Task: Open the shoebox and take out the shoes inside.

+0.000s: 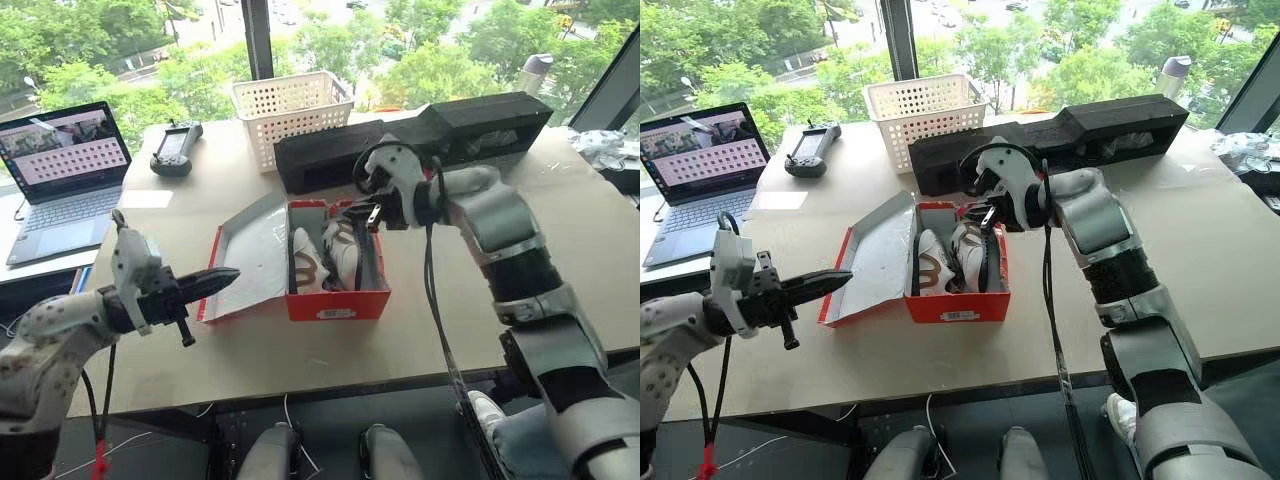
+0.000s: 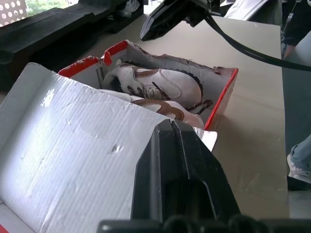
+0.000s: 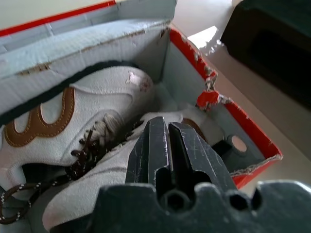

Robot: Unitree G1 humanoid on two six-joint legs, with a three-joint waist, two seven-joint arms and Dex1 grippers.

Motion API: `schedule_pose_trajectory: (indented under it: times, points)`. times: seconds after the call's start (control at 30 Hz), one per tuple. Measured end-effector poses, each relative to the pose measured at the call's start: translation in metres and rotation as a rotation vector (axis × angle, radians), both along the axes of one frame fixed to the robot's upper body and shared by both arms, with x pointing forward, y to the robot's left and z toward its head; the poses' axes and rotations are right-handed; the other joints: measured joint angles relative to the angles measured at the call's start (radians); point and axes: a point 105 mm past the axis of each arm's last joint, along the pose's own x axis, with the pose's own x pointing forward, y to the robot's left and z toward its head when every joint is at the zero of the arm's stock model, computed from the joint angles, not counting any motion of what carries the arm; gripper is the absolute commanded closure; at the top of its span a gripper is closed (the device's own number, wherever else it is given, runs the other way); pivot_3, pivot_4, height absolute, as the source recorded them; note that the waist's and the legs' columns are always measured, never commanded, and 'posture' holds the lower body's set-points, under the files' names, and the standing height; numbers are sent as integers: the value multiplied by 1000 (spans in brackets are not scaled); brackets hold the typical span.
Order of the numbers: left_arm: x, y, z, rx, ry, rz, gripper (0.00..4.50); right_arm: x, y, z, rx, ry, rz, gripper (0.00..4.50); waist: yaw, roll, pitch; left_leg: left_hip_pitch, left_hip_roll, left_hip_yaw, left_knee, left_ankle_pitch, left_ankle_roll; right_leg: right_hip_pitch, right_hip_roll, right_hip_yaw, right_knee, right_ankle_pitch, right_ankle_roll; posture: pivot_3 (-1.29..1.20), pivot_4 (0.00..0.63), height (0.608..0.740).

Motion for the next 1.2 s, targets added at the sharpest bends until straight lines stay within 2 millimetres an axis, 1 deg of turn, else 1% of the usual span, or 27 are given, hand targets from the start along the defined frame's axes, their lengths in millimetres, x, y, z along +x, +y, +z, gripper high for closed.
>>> schedule_pose_trajectory:
  times: [0.07, 0.17, 0.23, 0.27, 0.37, 0.4, 0.5, 0.6, 0.8, 0.93, 1.07, 1.13, 1.2]
  points:
    - [9, 0, -3, 16, 6, -28, 4492, 1, -1, -5, -5, 14, -23, 4102, 1, 0, 0, 0, 0, 0, 0, 2, 3, 0, 0, 0, 0, 0, 0, 0, 150, 737]
    - [18, 1, -11, 48, 20, -58, 4492, 1, 1, -4, -5, 11, -34, 4102, -1, 0, 0, 0, 0, 1, 0, 2, 3, 0, 0, 1, 0, 0, 0, 0, 150, 737]
    - [23, 2, -13, 53, 30, -75, 4500, 1, 0, -5, -11, 4, -50, 3597, 0, 0, 0, 0, 0, 1, 0, 2, 3, -1, 0, 1, 0, 0, 0, 0, 150, 737]
    - [27, 2, -13, 62, 28, -85, 4500, 1, -1, -6, -12, 6, -61, 3442, 1, 0, 0, 0, 0, 1, 0, 2, 3, -1, 0, 1, 0, 0, 0, 0, 150, 737]
    - [37, 2, -10, 86, 13, -114, 4500, -5, 2, -12, -1, 29, -65, 2465, 3, -1, 0, 0, 0, 1, 0, 2, 3, -1, 0, 1, 0, 1, 1, 0, 150, 737]
    - [40, 1, -8, 87, 7, -120, 4500, -8, 4, -10, 1, 25, -63, 2064, 3, -1, 0, -1, 0, 1, 0, 2, 3, -1, 0, 1, 0, 1, 1, 0, 150, 737]
    - [45, 1, -6, 85, 0, -131, 4500, -16, 11, 3, 23, -4, -36, 1073, 2, -1, 0, -1, 0, 1, 0, 2, 4, -1, 0, 1, 0, 1, 1, 0, 150, 737]
    - [47, 0, -8, 94, 1, -147, 4500, -19, 13, 5, 28, -4, -35, 50, 0, -1, 0, -1, 0, 1, 0, 2, 4, -1, 0, 1, 0, 1, 1, 0, 150, 737]
    - [46, -6, -10, 91, 9, -186, 4500, -19, 15, 2, 7, -11, -55, 17, 0, -1, 1, -1, 0, 1, 0, 2, 4, -1, 0, 1, 0, 1, 1, 0, 150, 737]
    - [48, -8, -3, 63, -29, -189, 4500, -11, 21, -10, -12, -1, -83, 17, 0, -1, 0, 0, 0, 1, 1, 2, 4, -1, 0, 1, 1, 1, 1, 0, 150, 737]
    - [52, -8, 5, -32, -84, -155, 4500, -5, 25, -24, -12, 43, -110, 17, 1, -1, 1, 0, 0, 1, 1, 3, 4, 0, 0, 2, 1, 2, 1, 0, 150, 737]
    - [52, -9, 2, -48, -91, -150, 4500, -3, 28, -28, -8, 53, -113, 17, 0, -1, 0, 0, 0, 1, 1, 3, 5, 0, 0, 2, 1, 2, 1, 0, 150, 737]
    - [51, -12, -10, -80, -85, -142, 4500, -1, 28, -32, -8, 69, -128, 17, 1, -1, 0, 0, 0, 1, 1, 3, 5, 0, 0, 3, 1, 2, 1, 0, 150, 737]
